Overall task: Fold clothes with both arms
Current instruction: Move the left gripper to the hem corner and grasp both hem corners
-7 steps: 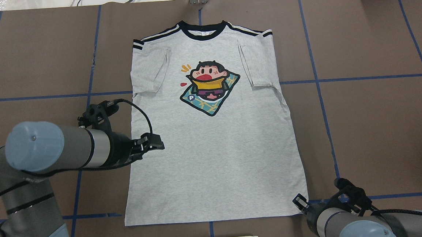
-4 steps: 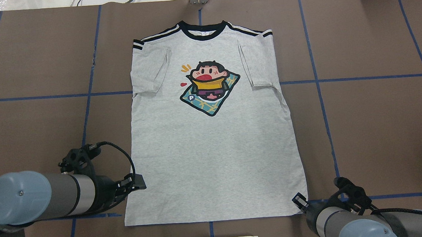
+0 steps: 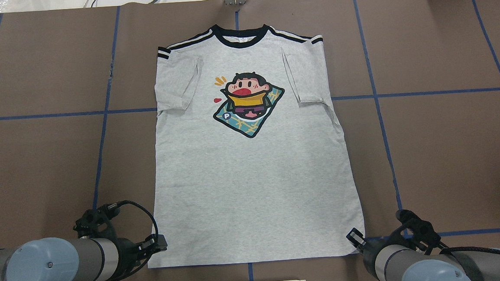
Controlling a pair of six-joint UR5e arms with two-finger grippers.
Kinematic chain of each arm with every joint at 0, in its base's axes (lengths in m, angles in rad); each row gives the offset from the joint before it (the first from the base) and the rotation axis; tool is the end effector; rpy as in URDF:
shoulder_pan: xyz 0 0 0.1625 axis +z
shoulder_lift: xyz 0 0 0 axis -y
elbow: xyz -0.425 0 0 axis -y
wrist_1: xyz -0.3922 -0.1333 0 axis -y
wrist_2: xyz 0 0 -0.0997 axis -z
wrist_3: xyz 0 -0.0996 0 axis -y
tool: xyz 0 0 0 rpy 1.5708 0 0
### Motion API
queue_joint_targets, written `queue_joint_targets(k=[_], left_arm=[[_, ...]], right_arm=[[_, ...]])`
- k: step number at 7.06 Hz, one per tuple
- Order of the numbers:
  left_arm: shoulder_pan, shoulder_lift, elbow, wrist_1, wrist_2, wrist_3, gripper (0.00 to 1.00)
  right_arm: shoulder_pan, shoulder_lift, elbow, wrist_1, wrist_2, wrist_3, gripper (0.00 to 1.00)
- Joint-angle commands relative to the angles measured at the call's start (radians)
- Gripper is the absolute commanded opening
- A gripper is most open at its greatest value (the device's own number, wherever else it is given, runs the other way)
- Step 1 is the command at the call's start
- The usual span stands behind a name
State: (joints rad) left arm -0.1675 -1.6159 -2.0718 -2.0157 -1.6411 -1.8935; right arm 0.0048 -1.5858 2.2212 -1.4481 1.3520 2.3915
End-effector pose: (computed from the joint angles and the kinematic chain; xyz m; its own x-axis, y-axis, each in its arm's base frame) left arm 0.4641 -0.2066 0.3544 0.4779 -0.4016 -0.7812 0.2741 0.9131 -0.3018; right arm -0.4478 -0.1571 0.3567 0.3824 0.7160 0.5840 -0.6362 0.6624 -0.3956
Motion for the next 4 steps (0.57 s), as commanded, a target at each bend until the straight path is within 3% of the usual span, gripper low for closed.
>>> queue_joint_targets(k=[1,4], left_arm=[[0.002,-0.001,0.01,0.0,0.001,-0.001,0.74],[0.028,0.001,0.013,0.002,-0.008,-0.01,0.7]], right_arm=[[0.0,0.001,0.0,0.002,-0.001,0.0,0.0],[0.0,0.003,0.002,0.002,-0.001,0.001,0.0]])
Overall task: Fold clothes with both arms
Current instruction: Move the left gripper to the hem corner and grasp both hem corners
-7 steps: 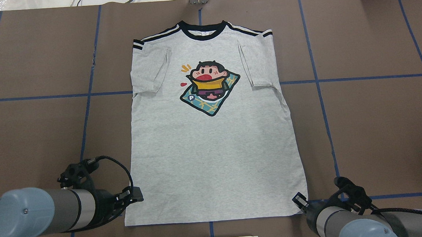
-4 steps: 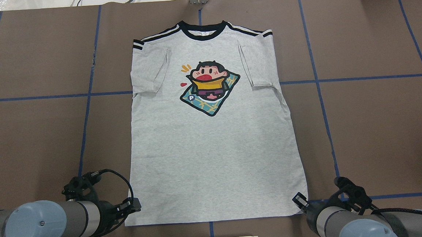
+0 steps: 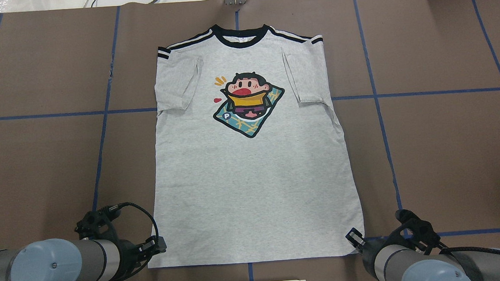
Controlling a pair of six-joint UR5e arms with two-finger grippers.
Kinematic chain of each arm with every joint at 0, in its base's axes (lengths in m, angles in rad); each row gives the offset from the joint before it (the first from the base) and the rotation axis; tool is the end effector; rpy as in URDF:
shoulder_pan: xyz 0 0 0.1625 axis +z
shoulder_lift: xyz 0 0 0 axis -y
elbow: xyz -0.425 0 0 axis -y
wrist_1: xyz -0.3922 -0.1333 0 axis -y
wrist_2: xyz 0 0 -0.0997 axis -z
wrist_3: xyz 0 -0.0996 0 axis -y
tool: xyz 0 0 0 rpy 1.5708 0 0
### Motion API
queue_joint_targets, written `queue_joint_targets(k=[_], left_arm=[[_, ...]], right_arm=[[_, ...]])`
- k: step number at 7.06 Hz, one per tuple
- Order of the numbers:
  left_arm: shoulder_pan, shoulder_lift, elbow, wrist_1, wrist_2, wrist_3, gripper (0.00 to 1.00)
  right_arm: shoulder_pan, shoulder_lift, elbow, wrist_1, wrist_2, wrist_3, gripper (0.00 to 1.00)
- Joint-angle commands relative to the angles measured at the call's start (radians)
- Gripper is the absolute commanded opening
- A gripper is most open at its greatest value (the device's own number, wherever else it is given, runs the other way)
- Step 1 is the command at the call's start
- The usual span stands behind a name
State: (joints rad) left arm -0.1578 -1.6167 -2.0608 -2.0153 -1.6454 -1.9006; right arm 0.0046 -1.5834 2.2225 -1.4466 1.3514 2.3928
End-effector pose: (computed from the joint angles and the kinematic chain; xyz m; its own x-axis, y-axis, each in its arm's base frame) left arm 0.4688 -0.2021 0.3593 0.4892 -0.4049 -0.7725 0.2685 0.9126 -0.3083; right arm -0.4480 -0.1570 0.3548 0.3784 0.7167 0.5858 -0.6348 0.6615 -0.3993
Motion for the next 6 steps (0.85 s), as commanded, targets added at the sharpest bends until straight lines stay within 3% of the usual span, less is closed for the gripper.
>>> queue_joint_targets(k=[1,2,5,6], left_arm=[[0.02,0.0,-0.001,0.001,-0.007,-0.003,0.67],[0.03,0.001,0.001,0.001,-0.005,-0.018,0.6],[0.031,0.008,0.011,0.001,-0.005,-0.02,0.57],[0.031,0.008,0.017,0.001,-0.005,-0.02,0.45]], right_arm=[[0.0,0.0,0.0,0.0,0.0,0.0,0.0],[0.002,0.0,0.002,0.0,0.0,-0.001,0.0],[0.002,0.0,0.002,0.0,0.0,-0.001,0.0],[0.002,0.0,0.002,0.0,0.0,-0.001,0.0]])
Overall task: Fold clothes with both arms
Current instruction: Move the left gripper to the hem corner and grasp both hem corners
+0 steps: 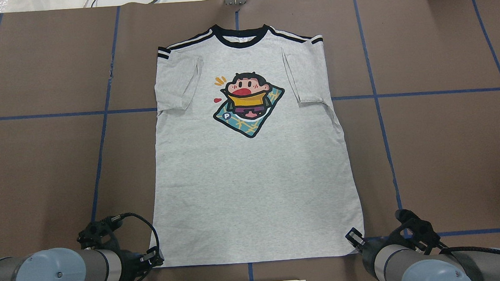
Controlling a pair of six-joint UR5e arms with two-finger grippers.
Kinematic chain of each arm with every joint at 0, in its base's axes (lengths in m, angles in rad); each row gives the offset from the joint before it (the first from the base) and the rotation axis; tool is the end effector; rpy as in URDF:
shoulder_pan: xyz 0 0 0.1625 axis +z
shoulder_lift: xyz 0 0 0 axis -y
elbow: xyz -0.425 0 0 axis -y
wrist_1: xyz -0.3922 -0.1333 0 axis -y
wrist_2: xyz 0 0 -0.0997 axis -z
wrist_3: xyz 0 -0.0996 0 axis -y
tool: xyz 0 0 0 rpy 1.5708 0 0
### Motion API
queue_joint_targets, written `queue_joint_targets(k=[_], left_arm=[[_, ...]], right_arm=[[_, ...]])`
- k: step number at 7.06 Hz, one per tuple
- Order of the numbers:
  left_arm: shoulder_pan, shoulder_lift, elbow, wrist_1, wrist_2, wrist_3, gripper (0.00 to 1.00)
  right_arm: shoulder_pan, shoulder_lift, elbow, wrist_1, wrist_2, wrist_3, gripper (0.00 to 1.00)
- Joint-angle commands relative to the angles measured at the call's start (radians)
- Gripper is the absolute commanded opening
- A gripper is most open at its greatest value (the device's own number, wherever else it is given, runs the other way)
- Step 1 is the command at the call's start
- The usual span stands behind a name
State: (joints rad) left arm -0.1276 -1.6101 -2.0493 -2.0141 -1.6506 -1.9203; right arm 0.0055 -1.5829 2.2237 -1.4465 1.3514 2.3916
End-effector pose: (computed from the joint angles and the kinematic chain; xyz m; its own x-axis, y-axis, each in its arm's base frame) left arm 0.4760 -0.1875 0.3682 0.5124 -0.4099 -0.7546 0.2528 0.9118 -0.3236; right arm -0.4476 -0.1574 0.3541 0.3774 0.7162 0.5870 -0.6342 0.6618 -0.3998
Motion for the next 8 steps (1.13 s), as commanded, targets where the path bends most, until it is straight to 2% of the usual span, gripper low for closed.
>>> queue_joint_targets(k=[1,5,8], left_arm=[[0.0,0.001,0.004,0.0,-0.002,0.0,0.0],[-0.003,-0.002,-0.035,0.0,-0.005,0.0,0.0],[0.014,0.085,-0.213,0.033,-0.052,-0.002,0.0]], right_arm=[[0.001,0.0,0.001,0.0,0.0,0.0,0.0],[0.002,-0.005,0.008,-0.002,-0.002,0.0,0.0],[-0.065,-0.071,0.124,-0.017,-0.009,0.004,0.0]])
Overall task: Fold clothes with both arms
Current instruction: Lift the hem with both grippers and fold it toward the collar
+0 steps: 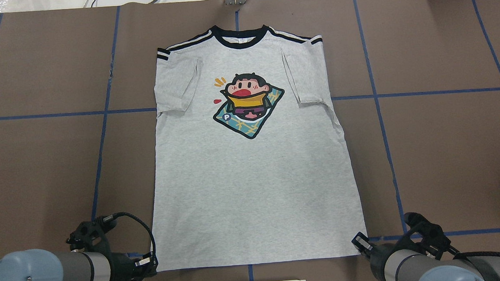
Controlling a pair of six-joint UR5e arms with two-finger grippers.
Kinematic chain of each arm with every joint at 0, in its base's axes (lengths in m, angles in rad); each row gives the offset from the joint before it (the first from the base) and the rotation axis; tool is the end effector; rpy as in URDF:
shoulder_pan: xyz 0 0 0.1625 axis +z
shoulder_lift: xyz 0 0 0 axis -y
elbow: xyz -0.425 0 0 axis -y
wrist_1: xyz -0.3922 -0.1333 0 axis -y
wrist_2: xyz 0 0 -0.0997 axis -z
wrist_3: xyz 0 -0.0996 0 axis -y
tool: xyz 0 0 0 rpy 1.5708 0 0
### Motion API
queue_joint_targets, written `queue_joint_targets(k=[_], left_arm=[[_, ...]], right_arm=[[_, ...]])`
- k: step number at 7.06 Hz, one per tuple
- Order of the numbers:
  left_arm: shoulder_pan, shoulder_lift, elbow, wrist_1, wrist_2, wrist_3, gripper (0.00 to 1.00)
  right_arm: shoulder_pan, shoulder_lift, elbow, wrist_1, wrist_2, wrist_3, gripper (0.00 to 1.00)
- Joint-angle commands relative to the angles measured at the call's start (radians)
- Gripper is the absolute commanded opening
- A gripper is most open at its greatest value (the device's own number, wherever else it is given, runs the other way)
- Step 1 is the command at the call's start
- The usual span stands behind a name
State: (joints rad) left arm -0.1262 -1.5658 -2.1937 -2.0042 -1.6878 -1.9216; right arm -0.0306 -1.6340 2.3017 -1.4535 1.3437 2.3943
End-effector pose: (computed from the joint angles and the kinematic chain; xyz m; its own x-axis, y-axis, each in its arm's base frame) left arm 0.4340 -0.1777 0.3228 0.4541 -0.4017 -0.7953 0.1922 0.9158 -0.3527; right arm -0.4248 -0.1428 0.3420 0.3857 0.7032 0.5972 -0.6065 0.6811 -0.4102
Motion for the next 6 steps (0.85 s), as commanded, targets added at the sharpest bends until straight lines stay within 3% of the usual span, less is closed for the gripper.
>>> queue_joint_targets(k=[1,2,4,6], left_arm=[[0.034,0.094,-0.142,0.027,-0.016,-0.005,0.0],[0.045,0.095,-0.156,0.027,-0.016,-0.028,0.0],[-0.021,0.066,-0.202,0.03,-0.02,-0.005,0.0],[-0.227,-0.038,-0.134,0.06,-0.023,0.247,0.0]], right_arm=[[-0.054,-0.021,0.094,-0.069,0.0,0.009,0.0],[-0.064,-0.021,0.138,-0.126,0.005,0.014,0.0],[0.067,-0.006,0.197,-0.148,0.008,-0.051,0.0],[0.225,0.113,0.145,-0.154,0.061,-0.243,0.0]])
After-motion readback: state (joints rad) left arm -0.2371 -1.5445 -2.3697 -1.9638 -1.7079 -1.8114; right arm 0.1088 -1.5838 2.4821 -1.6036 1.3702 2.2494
